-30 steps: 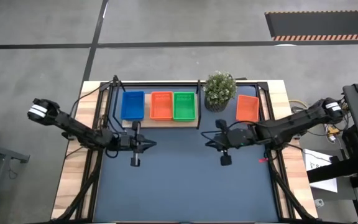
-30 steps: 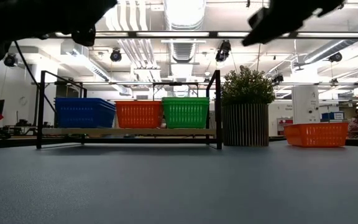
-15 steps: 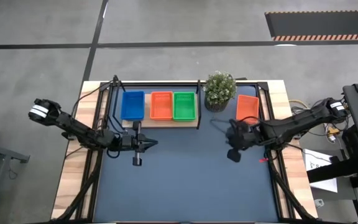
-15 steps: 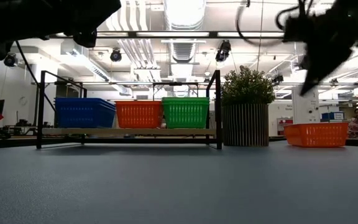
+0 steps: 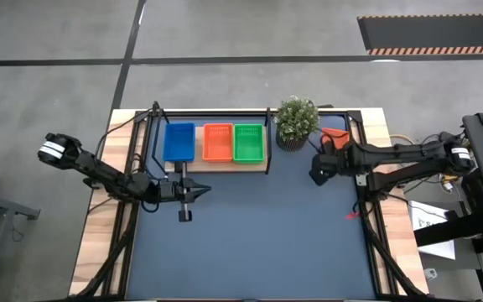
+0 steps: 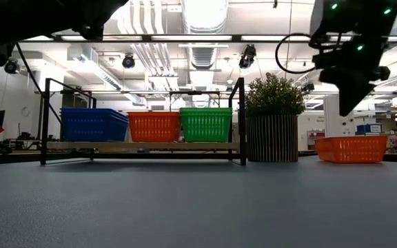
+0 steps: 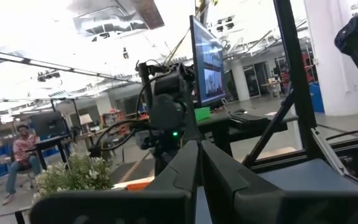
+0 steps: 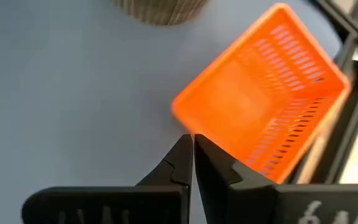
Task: Stack baskets on shelf by color
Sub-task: Stack the orange bin on top of the orange bin on the shelf
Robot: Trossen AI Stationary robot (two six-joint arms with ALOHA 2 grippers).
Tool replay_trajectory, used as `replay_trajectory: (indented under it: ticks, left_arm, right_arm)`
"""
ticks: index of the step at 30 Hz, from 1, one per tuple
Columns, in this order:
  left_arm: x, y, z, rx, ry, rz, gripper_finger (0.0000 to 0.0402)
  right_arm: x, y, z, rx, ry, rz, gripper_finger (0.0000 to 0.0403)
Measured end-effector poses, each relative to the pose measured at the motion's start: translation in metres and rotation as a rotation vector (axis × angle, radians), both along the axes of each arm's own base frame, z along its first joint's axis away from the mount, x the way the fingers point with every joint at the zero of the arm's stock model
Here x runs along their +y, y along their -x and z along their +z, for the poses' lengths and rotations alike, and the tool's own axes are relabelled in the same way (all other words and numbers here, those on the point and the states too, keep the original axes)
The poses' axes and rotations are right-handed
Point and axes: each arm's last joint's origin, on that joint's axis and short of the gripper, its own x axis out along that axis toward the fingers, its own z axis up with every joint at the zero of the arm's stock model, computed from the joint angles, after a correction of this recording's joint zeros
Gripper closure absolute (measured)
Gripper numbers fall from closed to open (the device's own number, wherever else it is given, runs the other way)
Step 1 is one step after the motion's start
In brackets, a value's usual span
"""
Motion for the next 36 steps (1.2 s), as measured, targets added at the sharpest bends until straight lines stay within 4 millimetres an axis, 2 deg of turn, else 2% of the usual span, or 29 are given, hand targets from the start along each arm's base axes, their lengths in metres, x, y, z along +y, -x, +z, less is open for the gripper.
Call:
replay_trajectory:
  ticks: [4, 9, 16, 22, 28, 36]
  left_arm:
    - [0.000, 0.000, 0.000, 0.002, -0.003, 0.000, 0.0398]
    - [0.000, 0.000, -0.001, 0.005, -0.004, 0.001, 0.0398]
    - [0.000, 0.001, -0.002, 0.009, -0.014, 0.004, 0.0398]
    - [0.000, 0.001, -0.003, 0.010, -0.015, 0.004, 0.0398]
    - [0.000, 0.001, -0.003, 0.012, -0.015, 0.004, 0.0398]
    - [0.001, 0.002, -0.006, 0.026, -0.020, 0.004, 0.0398]
  right_arm:
    - [-0.017, -0.004, -0.001, -0.035, -0.035, -0.001, 0.0377]
    - [-0.027, -0.008, -0.007, -0.031, -0.133, 0.047, 0.0330]
    - [-0.037, -0.010, -0.026, 0.042, -0.155, -0.028, 0.0259]
    - [-0.042, -0.017, -0.044, 0.097, -0.138, -0.028, 0.0236]
    - [-0.042, -0.020, -0.050, 0.128, -0.135, -0.028, 0.0255]
    - [-0.041, -0.020, -0.050, 0.140, -0.134, -0.003, 0.0357]
